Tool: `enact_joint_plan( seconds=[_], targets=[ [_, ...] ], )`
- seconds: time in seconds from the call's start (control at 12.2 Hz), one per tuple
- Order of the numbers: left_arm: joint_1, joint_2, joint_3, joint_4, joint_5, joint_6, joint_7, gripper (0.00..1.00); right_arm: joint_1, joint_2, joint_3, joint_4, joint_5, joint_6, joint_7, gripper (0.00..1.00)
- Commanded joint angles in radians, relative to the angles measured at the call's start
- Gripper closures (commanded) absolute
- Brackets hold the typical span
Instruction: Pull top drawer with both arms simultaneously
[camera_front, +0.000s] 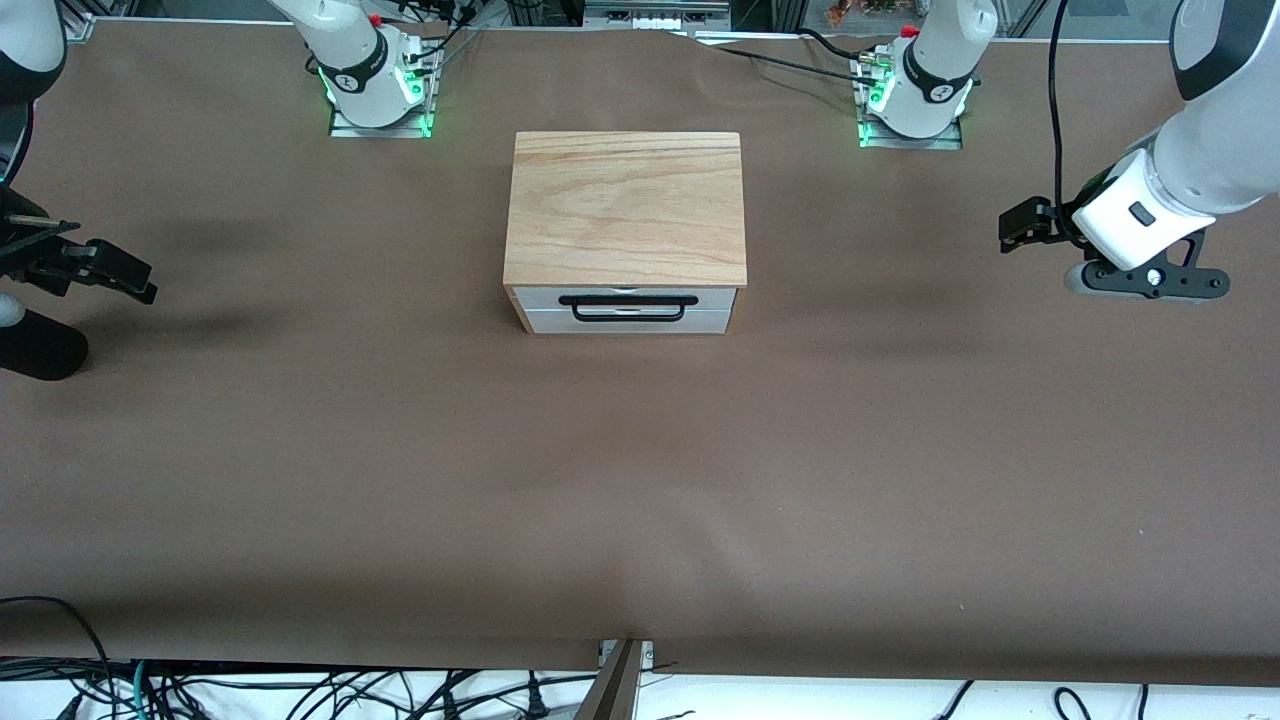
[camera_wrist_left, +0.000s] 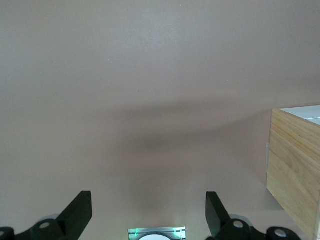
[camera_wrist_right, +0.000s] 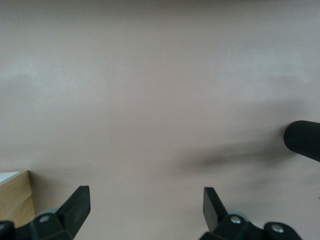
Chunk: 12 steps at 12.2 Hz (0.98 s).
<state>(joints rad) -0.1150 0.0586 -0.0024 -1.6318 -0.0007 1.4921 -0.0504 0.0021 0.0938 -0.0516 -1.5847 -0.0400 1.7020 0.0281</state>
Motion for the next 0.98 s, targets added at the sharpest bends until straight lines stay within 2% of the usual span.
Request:
enact_joint_plan(
  seconds=[0.0,0.16,0.33,0.57,0.82,0.9],
  targets=[
    [0.005,0.021,0.001,0.030,-0.004,0.008,0.024,0.00,-0.007,-0.002,0.003,0.008,0.015,-0.005,-0.016,0.00],
    [0.037,0.058,0.008,0.015,-0.072,0.094,0.131,0.00,-0.004,0.000,0.003,0.008,0.012,-0.005,-0.016,0.00],
    [0.040,0.087,0.008,0.001,-0.099,0.149,0.136,0.00,-0.004,0.017,0.003,0.008,0.015,-0.008,-0.010,0.00],
    [0.041,0.118,0.010,-0.124,-0.159,0.340,0.138,0.00,0.012,0.047,0.006,0.006,0.026,-0.005,-0.007,0.00],
    [0.038,0.130,0.007,-0.276,-0.166,0.543,0.149,0.00,0.030,0.122,0.006,0.006,0.182,-0.011,-0.043,0.00],
    [0.035,0.135,0.001,-0.318,-0.185,0.583,0.150,0.00,0.030,0.133,0.004,0.002,0.297,-0.012,-0.072,0.00]
  ],
)
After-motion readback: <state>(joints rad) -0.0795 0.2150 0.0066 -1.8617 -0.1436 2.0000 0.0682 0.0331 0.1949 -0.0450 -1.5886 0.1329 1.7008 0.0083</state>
